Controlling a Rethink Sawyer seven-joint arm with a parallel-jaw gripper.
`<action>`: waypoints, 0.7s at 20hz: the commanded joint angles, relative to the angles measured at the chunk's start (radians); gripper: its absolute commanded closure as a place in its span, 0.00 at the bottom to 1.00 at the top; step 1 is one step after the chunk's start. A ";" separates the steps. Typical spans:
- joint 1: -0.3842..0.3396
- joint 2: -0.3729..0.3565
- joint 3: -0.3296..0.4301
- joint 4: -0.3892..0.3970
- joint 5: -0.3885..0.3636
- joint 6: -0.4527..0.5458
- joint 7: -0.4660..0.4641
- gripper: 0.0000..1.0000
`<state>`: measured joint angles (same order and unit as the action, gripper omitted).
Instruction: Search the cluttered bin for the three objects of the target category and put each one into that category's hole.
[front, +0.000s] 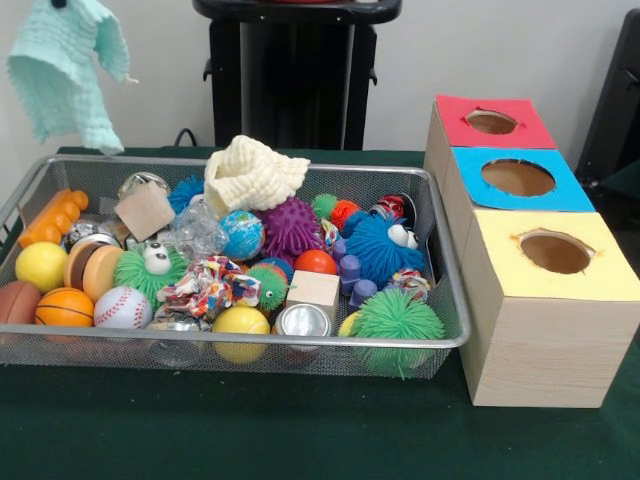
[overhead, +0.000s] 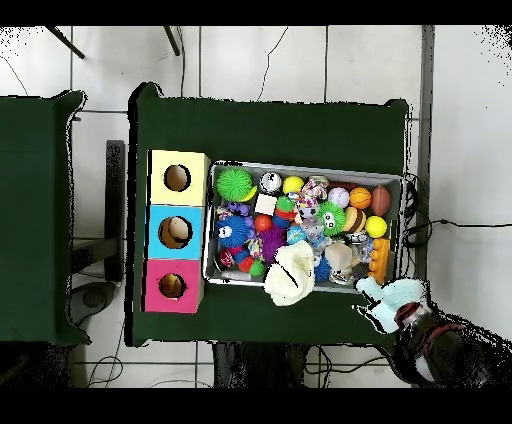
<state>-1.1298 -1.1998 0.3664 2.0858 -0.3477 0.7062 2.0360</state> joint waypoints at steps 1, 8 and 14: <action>0.038 0.017 0.087 0.038 0.033 0.063 -0.161 1.00; 0.102 0.019 0.070 0.042 0.047 0.052 -0.084 1.00; 0.171 0.017 0.036 0.047 0.058 0.042 -0.018 1.00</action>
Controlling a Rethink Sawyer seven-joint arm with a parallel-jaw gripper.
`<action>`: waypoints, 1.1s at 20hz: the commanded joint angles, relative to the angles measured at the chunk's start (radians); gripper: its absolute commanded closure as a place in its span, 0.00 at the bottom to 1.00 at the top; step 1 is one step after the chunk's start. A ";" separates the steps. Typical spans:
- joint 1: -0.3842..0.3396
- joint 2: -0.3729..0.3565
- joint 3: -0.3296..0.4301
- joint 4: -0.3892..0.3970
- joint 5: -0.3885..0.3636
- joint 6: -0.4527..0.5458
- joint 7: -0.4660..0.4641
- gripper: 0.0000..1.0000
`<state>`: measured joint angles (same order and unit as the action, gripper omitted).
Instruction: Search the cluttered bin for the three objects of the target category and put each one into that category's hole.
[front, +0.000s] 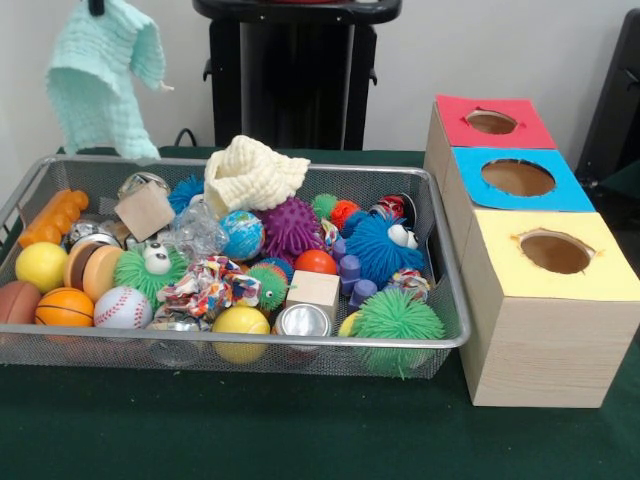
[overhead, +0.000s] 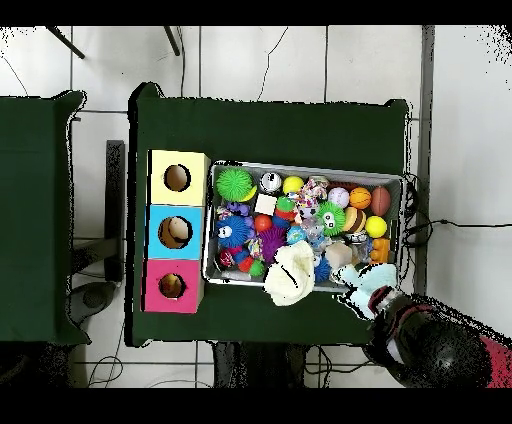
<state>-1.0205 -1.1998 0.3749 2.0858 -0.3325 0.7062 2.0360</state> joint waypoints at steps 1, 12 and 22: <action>0.074 0.015 0.020 0.050 0.043 0.039 -0.006 1.00; 0.207 0.005 -0.049 0.046 0.071 0.055 0.098 1.00; 0.303 0.026 -0.118 0.027 0.089 0.049 0.147 1.00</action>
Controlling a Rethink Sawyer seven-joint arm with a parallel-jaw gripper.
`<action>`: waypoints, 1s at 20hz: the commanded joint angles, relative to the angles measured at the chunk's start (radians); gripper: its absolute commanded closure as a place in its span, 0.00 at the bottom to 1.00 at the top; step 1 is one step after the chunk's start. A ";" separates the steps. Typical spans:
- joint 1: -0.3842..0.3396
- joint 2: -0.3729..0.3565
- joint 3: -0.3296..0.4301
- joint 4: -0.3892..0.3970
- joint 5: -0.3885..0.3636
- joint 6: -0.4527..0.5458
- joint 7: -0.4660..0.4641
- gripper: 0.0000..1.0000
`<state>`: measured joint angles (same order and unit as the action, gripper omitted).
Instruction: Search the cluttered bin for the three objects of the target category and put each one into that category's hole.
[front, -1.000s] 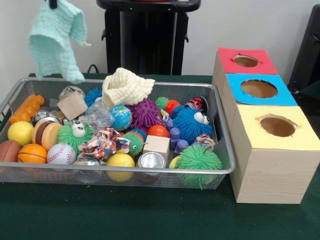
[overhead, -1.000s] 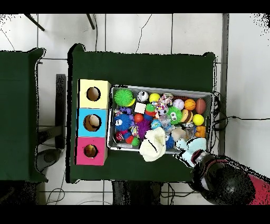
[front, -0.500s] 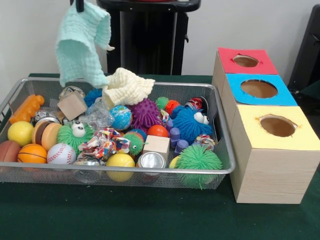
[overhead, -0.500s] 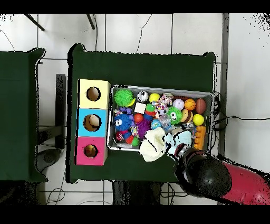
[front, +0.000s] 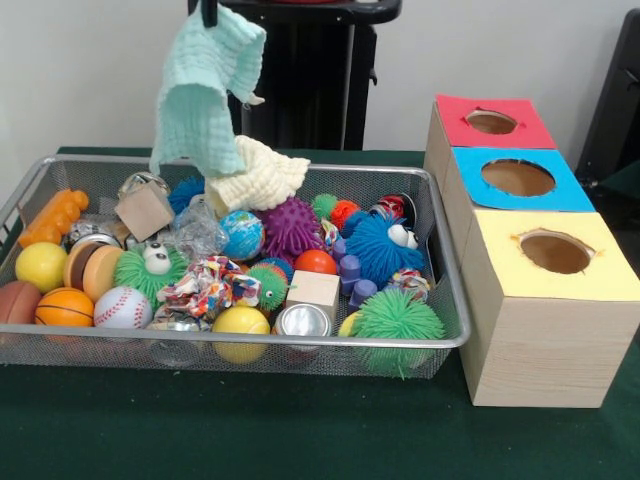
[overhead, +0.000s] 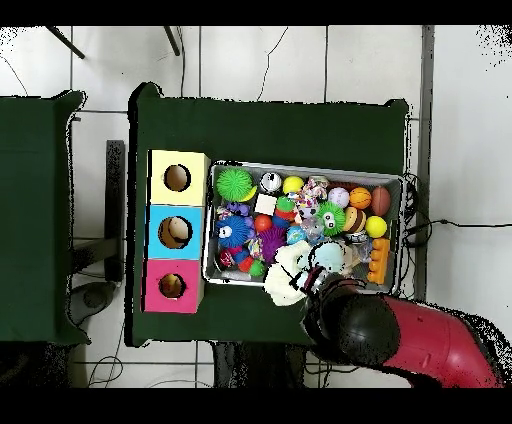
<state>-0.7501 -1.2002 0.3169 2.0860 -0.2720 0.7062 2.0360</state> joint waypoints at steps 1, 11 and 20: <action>0.041 0.029 -0.067 0.025 0.028 0.048 0.151 1.00; 0.126 0.077 -0.134 -0.017 0.025 0.040 0.187 1.00; 0.148 0.118 -0.175 -0.026 0.041 -0.006 0.167 1.00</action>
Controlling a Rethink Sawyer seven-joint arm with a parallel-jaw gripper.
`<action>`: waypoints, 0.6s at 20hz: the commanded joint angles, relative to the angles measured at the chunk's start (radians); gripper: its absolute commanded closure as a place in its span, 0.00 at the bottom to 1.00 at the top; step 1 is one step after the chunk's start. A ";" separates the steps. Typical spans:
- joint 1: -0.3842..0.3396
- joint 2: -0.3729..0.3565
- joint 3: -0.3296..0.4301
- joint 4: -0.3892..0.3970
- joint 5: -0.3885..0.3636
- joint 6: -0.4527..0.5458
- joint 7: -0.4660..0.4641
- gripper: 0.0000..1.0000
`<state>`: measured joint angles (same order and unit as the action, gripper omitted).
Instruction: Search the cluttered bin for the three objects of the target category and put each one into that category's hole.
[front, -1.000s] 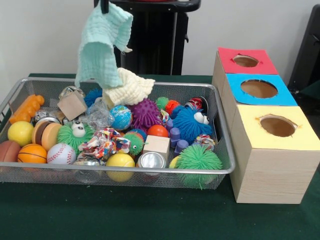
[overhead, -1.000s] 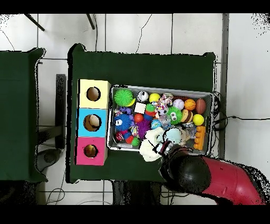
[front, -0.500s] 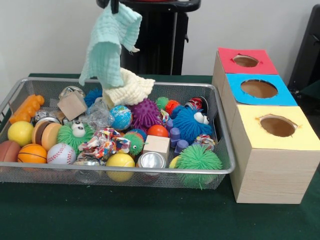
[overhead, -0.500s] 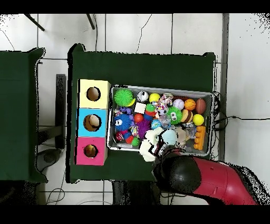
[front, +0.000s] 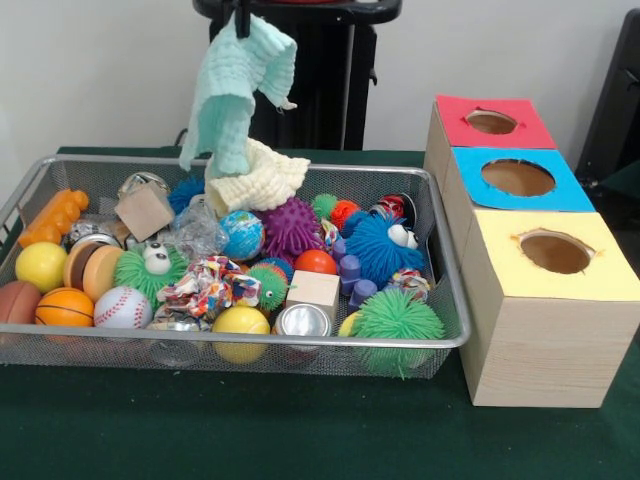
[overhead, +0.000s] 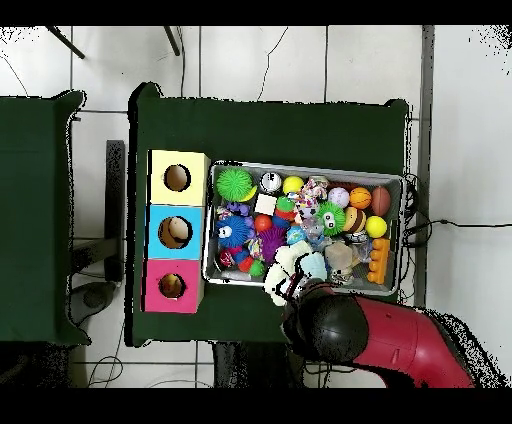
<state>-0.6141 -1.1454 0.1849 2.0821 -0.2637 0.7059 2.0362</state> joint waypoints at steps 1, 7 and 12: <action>0.012 0.064 -0.048 -0.021 0.034 -0.008 0.162 1.00; -0.022 0.047 -0.069 -0.056 0.019 0.044 0.084 1.00; -0.027 0.049 -0.073 -0.054 0.028 0.037 0.066 0.00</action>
<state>-0.6186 -1.1237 0.1247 2.0734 -0.2640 0.7059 2.0362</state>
